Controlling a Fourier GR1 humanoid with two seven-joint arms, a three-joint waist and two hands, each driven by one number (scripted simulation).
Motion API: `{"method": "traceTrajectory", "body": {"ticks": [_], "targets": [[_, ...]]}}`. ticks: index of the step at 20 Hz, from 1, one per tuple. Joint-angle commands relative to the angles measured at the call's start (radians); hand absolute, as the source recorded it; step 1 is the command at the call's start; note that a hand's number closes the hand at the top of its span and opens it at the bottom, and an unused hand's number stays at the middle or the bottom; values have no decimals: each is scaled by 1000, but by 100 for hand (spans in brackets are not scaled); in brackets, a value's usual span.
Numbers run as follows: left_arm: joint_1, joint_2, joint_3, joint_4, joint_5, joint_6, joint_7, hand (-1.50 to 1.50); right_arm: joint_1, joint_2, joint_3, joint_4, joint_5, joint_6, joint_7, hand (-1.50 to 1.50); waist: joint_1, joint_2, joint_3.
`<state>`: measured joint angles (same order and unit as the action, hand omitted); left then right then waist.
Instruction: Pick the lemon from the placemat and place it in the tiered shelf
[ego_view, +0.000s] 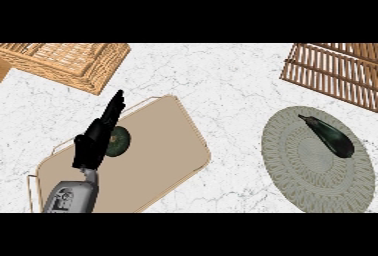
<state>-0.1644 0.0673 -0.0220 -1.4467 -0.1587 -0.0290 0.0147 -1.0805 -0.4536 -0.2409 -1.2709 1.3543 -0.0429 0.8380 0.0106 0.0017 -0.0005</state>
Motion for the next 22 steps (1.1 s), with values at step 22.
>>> {"method": "traceTrajectory", "body": {"ticks": [22], "targets": [[0, 27, 13, -69, 21, -41, 57, 0, -39, -113, -190, 530, -321, -581, -494, 150, 11, 3, 1]]}}
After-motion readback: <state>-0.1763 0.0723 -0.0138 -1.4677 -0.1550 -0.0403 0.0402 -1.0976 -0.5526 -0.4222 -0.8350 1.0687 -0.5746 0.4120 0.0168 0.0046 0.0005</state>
